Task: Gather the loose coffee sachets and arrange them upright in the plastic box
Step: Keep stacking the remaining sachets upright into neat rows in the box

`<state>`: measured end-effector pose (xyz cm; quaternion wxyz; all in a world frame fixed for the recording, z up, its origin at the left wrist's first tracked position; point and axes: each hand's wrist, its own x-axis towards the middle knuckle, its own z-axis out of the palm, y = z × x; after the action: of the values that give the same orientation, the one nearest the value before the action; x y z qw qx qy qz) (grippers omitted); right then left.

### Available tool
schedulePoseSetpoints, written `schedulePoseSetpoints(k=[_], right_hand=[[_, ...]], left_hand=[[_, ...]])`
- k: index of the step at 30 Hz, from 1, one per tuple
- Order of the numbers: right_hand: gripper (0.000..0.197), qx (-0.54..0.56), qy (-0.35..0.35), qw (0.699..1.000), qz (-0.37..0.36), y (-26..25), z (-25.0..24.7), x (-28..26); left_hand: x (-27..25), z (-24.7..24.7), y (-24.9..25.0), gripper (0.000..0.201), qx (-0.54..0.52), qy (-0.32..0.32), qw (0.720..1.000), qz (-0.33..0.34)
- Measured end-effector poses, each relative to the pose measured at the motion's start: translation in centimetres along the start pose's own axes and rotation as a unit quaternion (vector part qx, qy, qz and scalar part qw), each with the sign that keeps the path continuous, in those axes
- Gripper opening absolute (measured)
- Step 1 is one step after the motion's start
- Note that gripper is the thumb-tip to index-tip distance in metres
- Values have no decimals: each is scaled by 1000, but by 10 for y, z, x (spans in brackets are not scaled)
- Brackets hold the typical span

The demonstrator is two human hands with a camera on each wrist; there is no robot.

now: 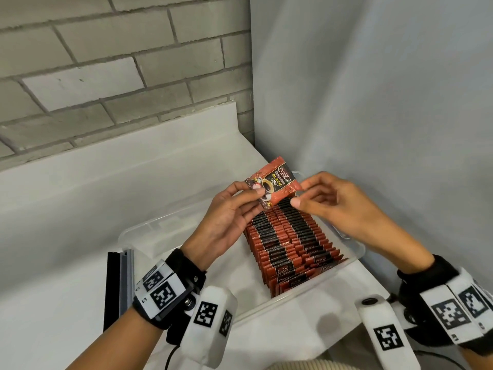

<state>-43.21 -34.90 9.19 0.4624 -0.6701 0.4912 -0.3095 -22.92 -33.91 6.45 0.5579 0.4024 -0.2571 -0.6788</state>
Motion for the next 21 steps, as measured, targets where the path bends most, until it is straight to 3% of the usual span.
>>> schedulePoseSetpoints(k=[6, 8, 10, 14, 17, 21], right_hand=[[13, -16, 16, 998, -57, -7, -6, 2], [10, -45, -19, 996, -71, -8, -17, -2], [9, -117, -103, 985, -69, -11, -32, -10], [9, -251, -227, 939, -59, -15, -48, -18], [17, -340, -240, 907, -61, -11, -45, -19], [19, -466, -259, 843, -74, -3, -35, -20]], left_hand=[[-9, 5, 2, 16, 61, -63, 995, -39], [-11, 4, 7, 14, 44, -106, 992, -44], [-13, 3, 13, 22, 13, -109, 993, -48], [-15, 8, 25, 25, 44, 18, 996, -71], [-23, 5, 29, 18, 68, 101, 988, -99], [-47, -5, 20, 23, 122, 138, 970, -156]])
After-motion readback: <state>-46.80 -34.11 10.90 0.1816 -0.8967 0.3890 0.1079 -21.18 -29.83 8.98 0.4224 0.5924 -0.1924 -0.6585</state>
